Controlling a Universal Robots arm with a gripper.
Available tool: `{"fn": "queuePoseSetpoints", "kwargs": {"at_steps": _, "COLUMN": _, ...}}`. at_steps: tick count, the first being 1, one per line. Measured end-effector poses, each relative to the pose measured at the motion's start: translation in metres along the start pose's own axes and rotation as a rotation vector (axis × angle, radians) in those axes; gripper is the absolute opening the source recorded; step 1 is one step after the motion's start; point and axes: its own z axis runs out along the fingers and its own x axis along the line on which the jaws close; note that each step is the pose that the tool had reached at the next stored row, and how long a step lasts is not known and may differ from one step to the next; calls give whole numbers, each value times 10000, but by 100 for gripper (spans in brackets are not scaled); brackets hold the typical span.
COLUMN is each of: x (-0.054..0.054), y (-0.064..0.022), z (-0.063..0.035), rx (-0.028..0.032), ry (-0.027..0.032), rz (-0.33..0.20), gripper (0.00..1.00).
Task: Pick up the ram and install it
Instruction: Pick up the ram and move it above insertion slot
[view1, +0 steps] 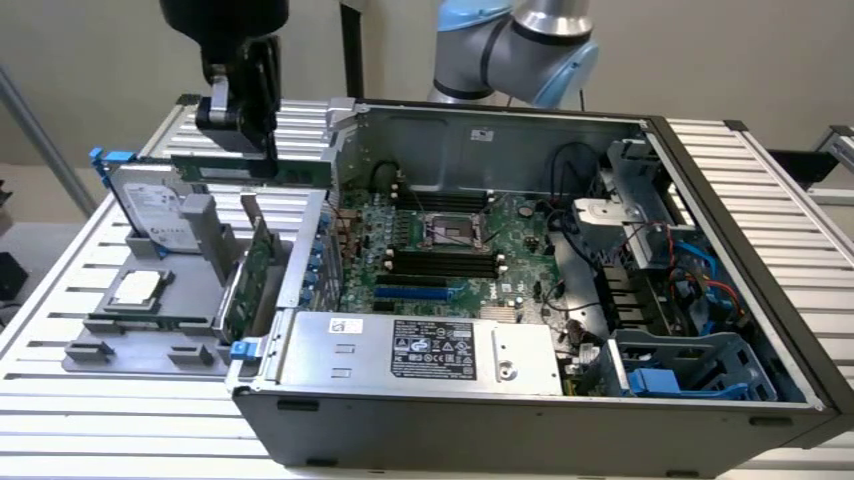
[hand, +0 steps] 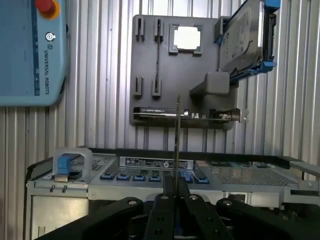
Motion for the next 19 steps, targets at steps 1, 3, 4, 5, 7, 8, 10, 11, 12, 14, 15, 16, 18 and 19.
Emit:
{"fn": "queuePoseSetpoints", "kwargs": {"at_steps": 1, "x": -6, "y": -46, "z": -2, "rx": 0, "ry": -1, "rz": 0, "gripper": 0}}
{"fn": "queuePoseSetpoints", "kwargs": {"at_steps": 3, "x": -18, "y": -137, "z": -4, "rx": -1, "ry": -1, "rz": -1, "gripper": 0}}
{"fn": "queuePoseSetpoints", "kwargs": {"at_steps": 4, "x": -24, "y": -182, "z": -5, "rx": 0, "ry": -3, "rz": -1, "gripper": 0}}
{"fn": "queuePoseSetpoints", "kwargs": {"at_steps": 5, "x": -31, "y": -228, "z": -7, "rx": -1, "ry": -3, "rz": 0, "gripper": 0}}
{"fn": "queuePoseSetpoints", "kwargs": {"at_steps": 7, "x": -43, "y": -320, "z": -9, "rx": -1, "ry": -5, "rz": 0, "gripper": 0}}
{"fn": "queuePoseSetpoints", "kwargs": {"at_steps": 8, "x": -49, "y": -365, "z": -11, "rx": -3, "ry": -4, "rz": -1, "gripper": 0}}
{"fn": "queuePoseSetpoints", "kwargs": {"at_steps": 10, "x": -60, "y": -456, "z": -14, "rx": -3, "ry": -8, "rz": 0, "gripper": 0}}
{"fn": "queuePoseSetpoints", "kwargs": {"at_steps": 11, "x": -65, "y": -501, "z": -14, "rx": -2, "ry": -11, "rz": 0, "gripper": 0}}
{"fn": "queuePoseSetpoints", "kwargs": {"at_steps": 12, "x": -71, "y": -547, "z": -15, "rx": -2, "ry": -13, "rz": 0, "gripper": 0}}
{"fn": "queuePoseSetpoints", "kwargs": {"at_steps": 14, "x": -81, "y": -638, "z": -18, "rx": -4, "ry": -17, "rz": 0, "gripper": 0}}
{"fn": "queuePoseSetpoints", "kwargs": {"at_steps": 15, "x": -86, "y": -685, "z": -18, "rx": -4, "ry": -19, "rz": 0, "gripper": 0}}
{"fn": "queuePoseSetpoints", "kwargs": {"at_steps": 16, "x": -92, "y": -730, "z": -19, "rx": -5, "ry": -20, "rz": -1, "gripper": 0}}
{"fn": "queuePoseSetpoints", "kwargs": {"at_steps": 18, "x": -105, "y": -821, "z": -16, "rx": -6, "ry": -23, "rz": -1, "gripper": 0}}
{"fn": "queuePoseSetpoints", "kwargs": {"at_steps": 19, "x": -113, "y": -867, "z": -13, "rx": -7, "ry": -21, "rz": -1, "gripper": 0}}
